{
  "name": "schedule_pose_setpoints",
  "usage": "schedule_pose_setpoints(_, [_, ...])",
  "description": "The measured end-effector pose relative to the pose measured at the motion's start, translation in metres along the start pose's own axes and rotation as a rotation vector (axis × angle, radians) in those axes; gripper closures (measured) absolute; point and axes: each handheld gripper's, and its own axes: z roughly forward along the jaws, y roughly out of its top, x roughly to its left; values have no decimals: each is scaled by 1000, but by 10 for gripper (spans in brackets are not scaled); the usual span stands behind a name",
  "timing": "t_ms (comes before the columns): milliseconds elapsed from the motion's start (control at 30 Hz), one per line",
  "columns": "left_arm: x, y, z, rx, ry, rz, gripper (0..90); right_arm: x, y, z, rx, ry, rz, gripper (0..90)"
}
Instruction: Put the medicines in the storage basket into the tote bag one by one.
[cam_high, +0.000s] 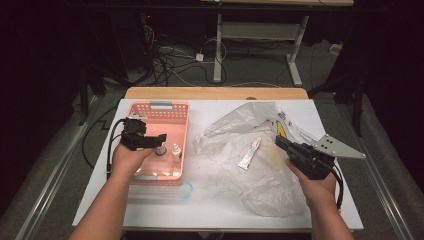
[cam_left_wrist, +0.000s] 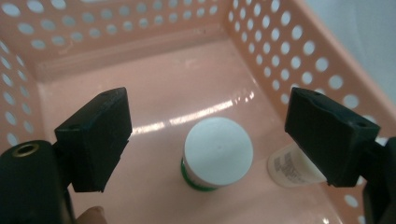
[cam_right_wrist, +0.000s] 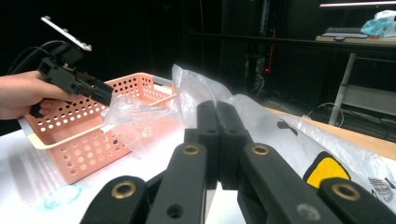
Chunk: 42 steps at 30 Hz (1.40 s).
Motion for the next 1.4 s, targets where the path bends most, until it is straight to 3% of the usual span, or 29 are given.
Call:
schedule_pose_setpoints(367, [0, -1, 12, 110, -2, 9, 279, 0, 1, -1, -5, 1, 5, 900])
schedule_pose_setpoints(533, [-5, -2, 18, 150, -8, 54, 384, 0, 1, -2, -4, 0, 0, 900])
schedule_pose_setpoints(767, [-8, -3, 22, 191, 4, 80, 438, 0, 1, -2, -6, -3, 7, 900])
schedule_pose_setpoints(1200, [-11, -4, 22, 189, 28, 107, 482, 0, 1, -1, -7, -2, 5, 900])
schedule_pose_setpoints(1400, [-12, -2, 20, 168, 17, 103, 483, 0, 1, -1, -6, -1, 3, 900])
